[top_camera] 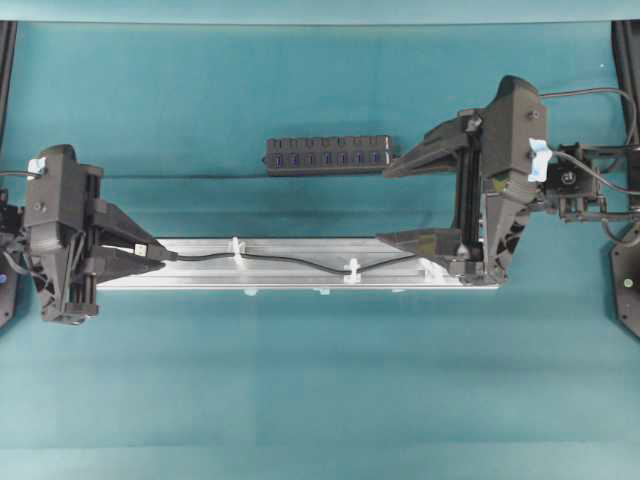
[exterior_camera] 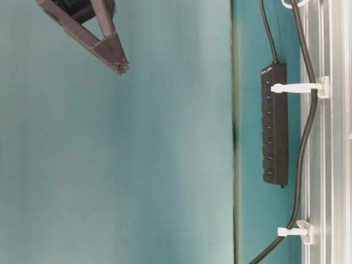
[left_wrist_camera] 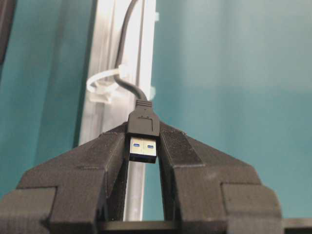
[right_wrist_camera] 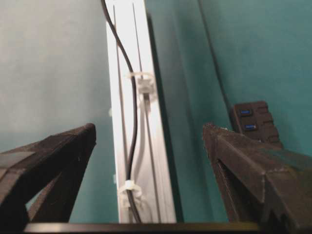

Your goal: Pass the USB cable through three rings with both arms.

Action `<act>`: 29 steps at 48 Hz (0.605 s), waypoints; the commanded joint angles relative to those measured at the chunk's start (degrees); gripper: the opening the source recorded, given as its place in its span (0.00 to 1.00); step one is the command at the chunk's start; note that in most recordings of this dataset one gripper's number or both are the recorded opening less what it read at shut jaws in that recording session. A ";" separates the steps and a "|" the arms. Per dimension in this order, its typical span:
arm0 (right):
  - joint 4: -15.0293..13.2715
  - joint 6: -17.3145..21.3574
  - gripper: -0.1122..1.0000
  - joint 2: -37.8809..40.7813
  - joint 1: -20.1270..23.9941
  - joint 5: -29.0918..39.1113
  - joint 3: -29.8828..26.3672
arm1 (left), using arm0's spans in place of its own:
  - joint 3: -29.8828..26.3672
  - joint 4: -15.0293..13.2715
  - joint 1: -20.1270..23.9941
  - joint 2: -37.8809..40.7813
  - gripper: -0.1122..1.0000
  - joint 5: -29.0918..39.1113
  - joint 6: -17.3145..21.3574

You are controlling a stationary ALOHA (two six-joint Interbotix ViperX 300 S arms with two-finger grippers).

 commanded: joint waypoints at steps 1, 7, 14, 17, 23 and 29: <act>0.09 0.62 0.83 -0.35 0.18 -0.35 -0.44 | -1.58 0.00 -0.26 -0.26 0.29 -0.35 0.09; 0.09 0.70 0.83 -0.26 0.09 -0.35 -0.44 | -1.58 0.00 -0.18 -0.26 0.29 -0.35 0.09; 0.09 0.62 0.83 -0.35 0.09 -0.35 -0.44 | -1.58 0.00 -0.26 -0.26 0.29 -0.35 0.00; 0.09 0.70 0.83 -0.44 0.09 -0.18 -0.35 | -1.58 0.00 -0.26 -0.26 0.29 -0.35 0.00; 0.09 0.70 0.83 -0.53 0.09 -0.09 -0.35 | -1.58 0.09 -0.26 -0.26 0.29 -0.35 0.00; 0.09 0.70 0.83 -0.53 0.09 -0.09 -0.35 | -1.49 0.09 -0.26 -0.26 0.29 -0.35 0.09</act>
